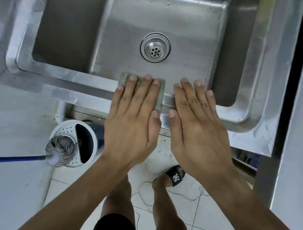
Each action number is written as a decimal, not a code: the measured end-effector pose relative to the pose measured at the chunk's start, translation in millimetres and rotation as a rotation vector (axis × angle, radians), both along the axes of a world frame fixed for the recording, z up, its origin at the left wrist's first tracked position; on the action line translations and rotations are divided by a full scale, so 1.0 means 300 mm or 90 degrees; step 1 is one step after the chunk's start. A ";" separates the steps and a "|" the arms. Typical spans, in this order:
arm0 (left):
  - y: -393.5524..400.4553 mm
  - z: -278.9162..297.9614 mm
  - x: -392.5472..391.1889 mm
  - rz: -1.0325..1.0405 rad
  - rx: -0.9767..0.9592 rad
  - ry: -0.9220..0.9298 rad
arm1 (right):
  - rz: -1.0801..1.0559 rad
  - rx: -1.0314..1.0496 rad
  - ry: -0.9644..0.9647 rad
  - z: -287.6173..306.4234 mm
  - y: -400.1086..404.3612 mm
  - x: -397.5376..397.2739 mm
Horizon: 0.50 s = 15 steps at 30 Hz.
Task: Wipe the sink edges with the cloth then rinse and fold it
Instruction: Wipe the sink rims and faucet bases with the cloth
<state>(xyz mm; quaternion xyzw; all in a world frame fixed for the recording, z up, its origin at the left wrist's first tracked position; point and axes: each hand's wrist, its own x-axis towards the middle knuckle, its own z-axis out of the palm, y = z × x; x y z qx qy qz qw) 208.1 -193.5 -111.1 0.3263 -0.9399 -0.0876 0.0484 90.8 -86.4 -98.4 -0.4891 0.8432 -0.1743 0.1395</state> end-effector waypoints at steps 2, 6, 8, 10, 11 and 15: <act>0.019 -0.009 0.006 -0.041 0.014 0.011 | 0.001 0.026 0.033 -0.016 -0.023 0.019; -0.112 -0.032 0.129 -0.095 -0.017 0.024 | -0.002 0.016 0.075 -0.057 -0.010 0.014; -0.196 -0.032 0.195 -0.059 -0.033 0.010 | -0.003 0.023 0.078 -0.060 -0.018 0.020; -0.211 -0.026 0.198 0.012 -0.035 -0.003 | -0.016 0.036 0.073 -0.054 -0.035 0.034; -0.187 -0.022 0.170 0.043 -0.037 -0.009 | -0.024 0.035 0.064 -0.048 -0.045 0.042; -0.065 -0.025 0.082 0.022 -0.009 0.030 | -0.015 -0.012 0.019 -0.033 -0.079 0.074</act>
